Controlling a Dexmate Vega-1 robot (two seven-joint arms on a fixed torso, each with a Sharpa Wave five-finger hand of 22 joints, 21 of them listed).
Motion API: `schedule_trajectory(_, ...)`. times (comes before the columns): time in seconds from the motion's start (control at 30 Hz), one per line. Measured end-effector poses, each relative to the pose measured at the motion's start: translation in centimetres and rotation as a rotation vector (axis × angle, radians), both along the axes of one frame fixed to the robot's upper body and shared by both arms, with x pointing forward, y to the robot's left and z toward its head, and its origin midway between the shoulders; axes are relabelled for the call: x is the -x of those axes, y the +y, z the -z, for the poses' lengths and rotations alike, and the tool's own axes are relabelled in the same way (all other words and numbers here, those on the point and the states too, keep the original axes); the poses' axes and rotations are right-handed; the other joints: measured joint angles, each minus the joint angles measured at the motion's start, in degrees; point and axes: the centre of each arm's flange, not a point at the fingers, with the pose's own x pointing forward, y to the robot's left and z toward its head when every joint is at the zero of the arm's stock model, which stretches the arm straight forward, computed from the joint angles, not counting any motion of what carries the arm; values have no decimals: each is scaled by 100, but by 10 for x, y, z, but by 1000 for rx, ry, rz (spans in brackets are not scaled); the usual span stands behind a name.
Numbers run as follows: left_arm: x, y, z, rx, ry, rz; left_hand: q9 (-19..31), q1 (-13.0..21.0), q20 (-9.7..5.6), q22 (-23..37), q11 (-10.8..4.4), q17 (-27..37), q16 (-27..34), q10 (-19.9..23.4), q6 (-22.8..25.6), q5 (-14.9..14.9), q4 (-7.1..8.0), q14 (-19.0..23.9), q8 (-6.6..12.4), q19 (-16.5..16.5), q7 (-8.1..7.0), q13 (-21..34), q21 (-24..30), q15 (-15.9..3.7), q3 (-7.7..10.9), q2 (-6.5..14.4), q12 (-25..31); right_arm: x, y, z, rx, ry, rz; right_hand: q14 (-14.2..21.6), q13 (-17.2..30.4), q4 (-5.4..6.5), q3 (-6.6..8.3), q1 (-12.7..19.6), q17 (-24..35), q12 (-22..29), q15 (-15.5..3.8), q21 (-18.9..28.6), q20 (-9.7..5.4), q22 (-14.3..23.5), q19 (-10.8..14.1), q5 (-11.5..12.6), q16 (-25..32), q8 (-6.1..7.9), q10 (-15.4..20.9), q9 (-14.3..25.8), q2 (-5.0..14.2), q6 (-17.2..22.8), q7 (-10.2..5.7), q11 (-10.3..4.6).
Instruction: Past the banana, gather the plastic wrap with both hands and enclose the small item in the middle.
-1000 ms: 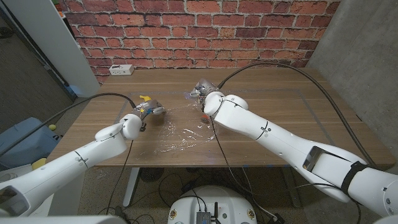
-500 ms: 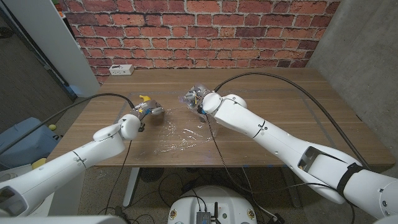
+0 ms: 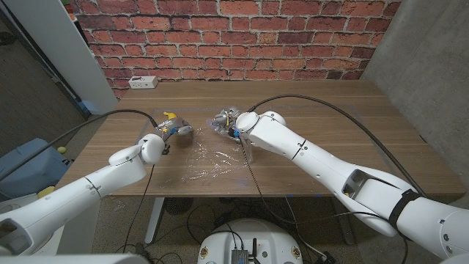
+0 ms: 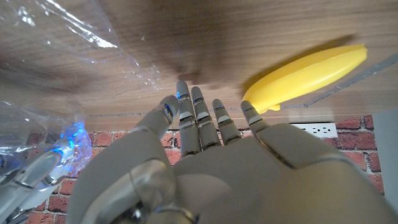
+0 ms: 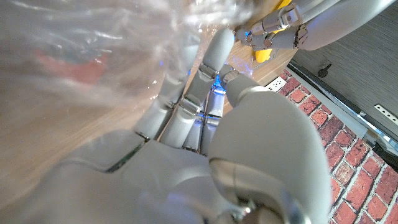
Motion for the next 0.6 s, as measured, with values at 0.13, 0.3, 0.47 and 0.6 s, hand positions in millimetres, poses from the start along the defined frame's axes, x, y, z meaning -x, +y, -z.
schedule_trajectory(0.13,-1,0,-1,4,-4,3,0,0,67,0,102,10,-24,-301,-227,0,66,-107,0,-23,-92,0,-44,6,-66,0,-130,-6,1,5,-25,43,-41,-530,-104,306,-10,-693,-382,-67,238,-218,56,-33,-99,-38,-587,-379,-550,-189,-27,-575,67,167)
schedule_trajectory(0.3,-2,0,-3,13,-17,10,0,-39,207,0,126,12,-24,-633,-497,0,120,-170,-44,0,-250,29,-46,112,-121,-39,-217,-11,4,9,-67,100,-125,-1606,-325,769,-350,-1975,-591,-67,1027,-794,635,-53,-204,-162,-1258,-1182,-1407,-468,-354,-1655,188,480)
schedule_trajectory(0.47,-3,0,-5,26,-41,25,30,-39,279,0,116,12,-24,-842,-717,0,108,-185,-44,72,-374,29,-46,176,-158,-39,-260,-20,1,16,-119,160,-210,-2695,-504,1157,-715,-3028,-622,-90,1565,-1488,1171,-53,-300,-346,-1750,-1661,-2308,-589,-570,-2610,164,642)
schedule_trajectory(0.6,-3,-1,-5,33,-52,34,31,-39,330,-1,122,11,-24,-941,-847,0,132,-209,-44,123,-480,29,-45,212,-182,-39,-260,-24,-1,19,-149,181,-265,-3353,-616,1381,-1019,-3725,-621,-112,1811,-1998,1386,-53,-235,-353,-1954,-1743,-3063,-628,-740,-3391,4,657)
